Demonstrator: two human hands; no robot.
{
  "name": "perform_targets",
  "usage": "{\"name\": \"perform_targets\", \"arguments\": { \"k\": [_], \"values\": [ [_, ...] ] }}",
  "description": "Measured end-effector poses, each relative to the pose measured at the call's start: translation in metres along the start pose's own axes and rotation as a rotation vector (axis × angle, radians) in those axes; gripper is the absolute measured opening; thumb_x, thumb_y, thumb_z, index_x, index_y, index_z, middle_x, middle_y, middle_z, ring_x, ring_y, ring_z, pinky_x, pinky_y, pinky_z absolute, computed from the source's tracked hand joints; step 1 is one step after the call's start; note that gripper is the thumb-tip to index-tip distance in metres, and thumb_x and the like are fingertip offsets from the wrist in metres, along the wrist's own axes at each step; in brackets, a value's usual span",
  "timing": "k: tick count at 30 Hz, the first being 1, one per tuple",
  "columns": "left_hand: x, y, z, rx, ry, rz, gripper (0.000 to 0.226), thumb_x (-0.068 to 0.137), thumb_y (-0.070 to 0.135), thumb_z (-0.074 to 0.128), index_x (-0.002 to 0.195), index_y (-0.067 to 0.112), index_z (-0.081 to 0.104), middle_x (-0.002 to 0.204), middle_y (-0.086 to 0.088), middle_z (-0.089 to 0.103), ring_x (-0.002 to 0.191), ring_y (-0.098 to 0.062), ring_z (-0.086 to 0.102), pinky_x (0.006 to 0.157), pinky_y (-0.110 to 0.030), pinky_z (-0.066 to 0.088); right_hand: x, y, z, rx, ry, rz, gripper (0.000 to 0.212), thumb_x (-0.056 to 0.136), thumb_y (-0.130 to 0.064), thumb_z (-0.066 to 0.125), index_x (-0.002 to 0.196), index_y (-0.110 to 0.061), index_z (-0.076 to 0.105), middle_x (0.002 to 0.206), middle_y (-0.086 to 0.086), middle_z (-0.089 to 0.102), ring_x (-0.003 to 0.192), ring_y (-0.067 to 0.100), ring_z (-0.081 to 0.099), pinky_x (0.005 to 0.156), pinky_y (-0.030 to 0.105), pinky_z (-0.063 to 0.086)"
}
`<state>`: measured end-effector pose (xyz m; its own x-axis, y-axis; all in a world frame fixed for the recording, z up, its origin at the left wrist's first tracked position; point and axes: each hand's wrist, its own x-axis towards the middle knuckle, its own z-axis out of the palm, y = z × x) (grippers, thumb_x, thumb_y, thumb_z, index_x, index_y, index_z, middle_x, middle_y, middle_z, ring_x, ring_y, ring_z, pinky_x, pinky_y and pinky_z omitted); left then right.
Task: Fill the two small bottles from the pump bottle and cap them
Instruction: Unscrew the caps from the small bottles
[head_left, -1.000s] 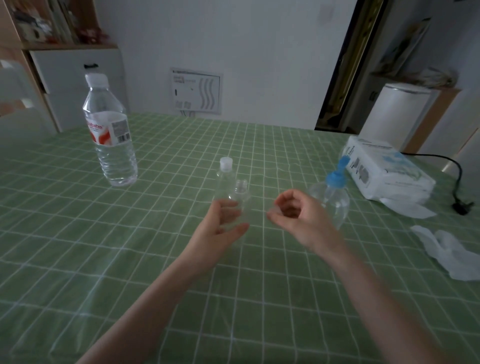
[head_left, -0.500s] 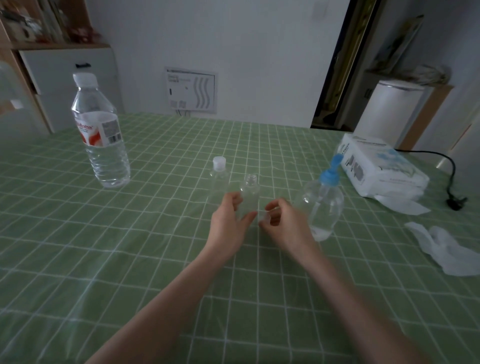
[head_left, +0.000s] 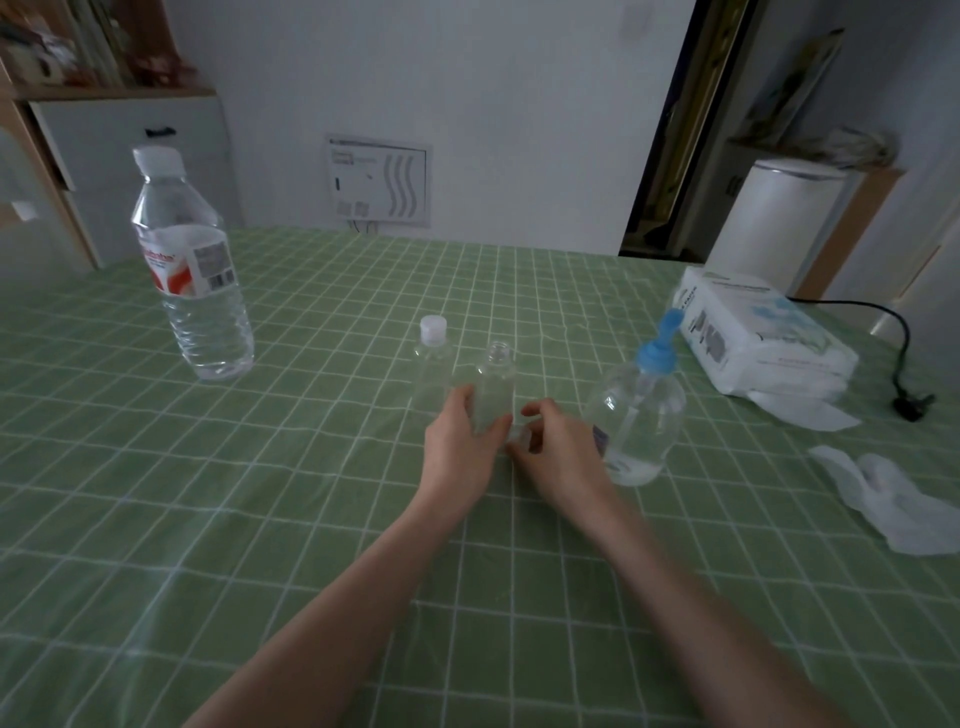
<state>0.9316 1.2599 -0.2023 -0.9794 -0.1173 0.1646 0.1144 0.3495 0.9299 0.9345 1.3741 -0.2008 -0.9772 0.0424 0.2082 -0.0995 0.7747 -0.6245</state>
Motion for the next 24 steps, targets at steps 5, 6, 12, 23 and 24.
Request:
{"name": "perform_targets", "arguments": {
  "k": [5,6,12,23,24],
  "values": [
    [-0.008,0.000,-0.008,-0.034,-0.016,0.024,0.056,0.086,0.019,0.064,0.136,0.014,0.039,0.102,0.012,0.049,0.070,0.016,0.038,0.051,0.009,0.031,-0.006,-0.001,-0.001,0.025,0.022,-0.065,0.042,0.087,-0.014,0.066,0.126,-0.006,0.054,0.103,0.007,0.071,0.066,0.001,0.052,0.052,0.001,0.039],
    [-0.011,0.000,-0.010,-0.040,-0.022,0.025,0.057,0.086,0.018,0.065,0.136,0.015,0.039,0.097,0.015,0.047,0.069,0.017,0.039,0.051,0.009,0.032,-0.008,-0.001,-0.002,0.043,0.031,-0.080,0.039,0.087,-0.013,0.066,0.123,-0.005,0.056,0.098,0.005,0.071,0.062,-0.006,0.049,0.052,-0.003,0.038],
    [-0.033,-0.012,-0.039,-0.016,-0.010,0.060,0.027,0.084,0.017,0.065,0.109,0.024,0.058,0.104,0.018,0.057,0.087,0.007,0.054,0.060,0.002,0.038,-0.024,-0.005,-0.007,0.032,0.123,-0.153,0.028,0.086,-0.012,0.067,0.113,-0.008,0.060,0.084,-0.008,0.057,0.066,-0.013,0.043,0.063,-0.005,0.038],
    [0.030,-0.019,-0.041,-0.025,0.102,-0.137,0.079,0.077,0.030,0.073,0.140,0.010,0.029,0.143,-0.008,0.038,0.126,-0.024,0.041,0.099,-0.038,0.038,-0.053,-0.012,-0.007,0.091,-0.038,-0.115,0.026,0.088,-0.018,0.066,0.113,-0.015,0.063,0.077,-0.018,0.054,0.066,-0.009,0.053,0.061,0.001,0.044],
    [0.034,-0.019,-0.039,-0.047,0.100,-0.139,0.078,0.078,0.030,0.072,0.140,0.011,0.029,0.143,-0.008,0.040,0.126,-0.025,0.042,0.100,-0.039,0.039,-0.054,-0.012,-0.007,0.104,-0.041,-0.114,0.025,0.088,-0.018,0.066,0.113,-0.015,0.063,0.077,-0.018,0.054,0.067,-0.008,0.053,0.062,0.000,0.044]
  ]
}}
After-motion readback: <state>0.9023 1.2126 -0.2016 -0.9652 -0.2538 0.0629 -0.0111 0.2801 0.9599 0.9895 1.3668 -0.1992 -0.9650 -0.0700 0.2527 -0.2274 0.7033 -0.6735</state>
